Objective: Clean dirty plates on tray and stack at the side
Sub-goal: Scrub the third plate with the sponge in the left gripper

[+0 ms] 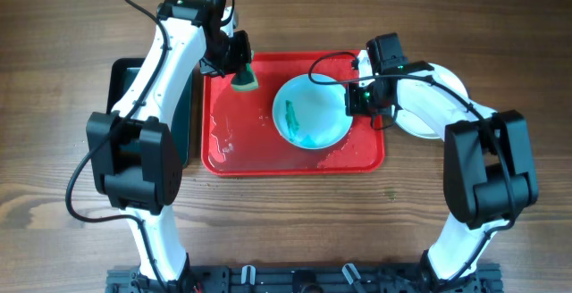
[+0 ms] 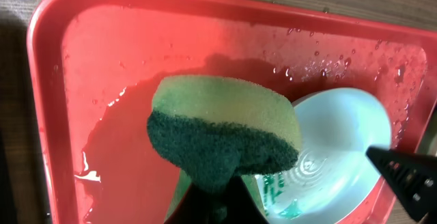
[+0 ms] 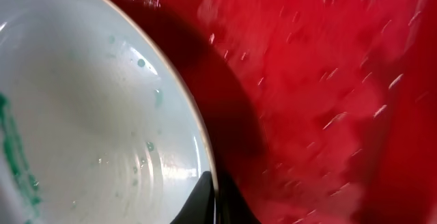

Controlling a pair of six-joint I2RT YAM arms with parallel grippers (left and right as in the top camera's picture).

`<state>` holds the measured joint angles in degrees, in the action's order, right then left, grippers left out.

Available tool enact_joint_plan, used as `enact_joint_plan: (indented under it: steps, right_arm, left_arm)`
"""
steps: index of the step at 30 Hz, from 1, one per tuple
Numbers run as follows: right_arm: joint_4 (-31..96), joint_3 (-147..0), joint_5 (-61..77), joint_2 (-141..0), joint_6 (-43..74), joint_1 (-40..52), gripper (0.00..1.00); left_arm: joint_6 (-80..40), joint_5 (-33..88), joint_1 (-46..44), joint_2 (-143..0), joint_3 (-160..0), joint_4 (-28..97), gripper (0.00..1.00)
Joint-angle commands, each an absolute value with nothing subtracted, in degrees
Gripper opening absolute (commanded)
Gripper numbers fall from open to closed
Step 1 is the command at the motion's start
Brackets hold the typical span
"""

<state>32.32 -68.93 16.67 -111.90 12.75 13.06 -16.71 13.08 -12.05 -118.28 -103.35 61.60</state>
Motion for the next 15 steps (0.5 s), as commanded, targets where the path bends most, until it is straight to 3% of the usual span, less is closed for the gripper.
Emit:
enact_joint_plan:
  steps: [1, 6, 12, 15]
  right_arm:
    - [30.3, -68.0, 28.1, -113.7, 26.3, 14.5, 0.04]
    - [27.0, -66.8, 21.5, -114.8, 37.2, 18.6, 0.04]
    - [26.0, -66.8, 19.2, -114.9, 37.6, 18.9, 0.04]
    - [25.9, -66.8, 19.3, -114.9, 37.5, 18.9, 0.04]
  left_arm:
    - [-17.4, 11.6, -11.9, -117.4, -103.4, 60.5, 0.04]
    - [-17.4, 8.6, -11.9, -118.0, -103.3, 59.0, 0.04]
    - [-16.4, 8.7, -12.6, -122.7, -103.3, 58.7, 0.04]
    - [-8.5, 10.9, -14.9, -127.0, -103.3, 59.1, 0.04]
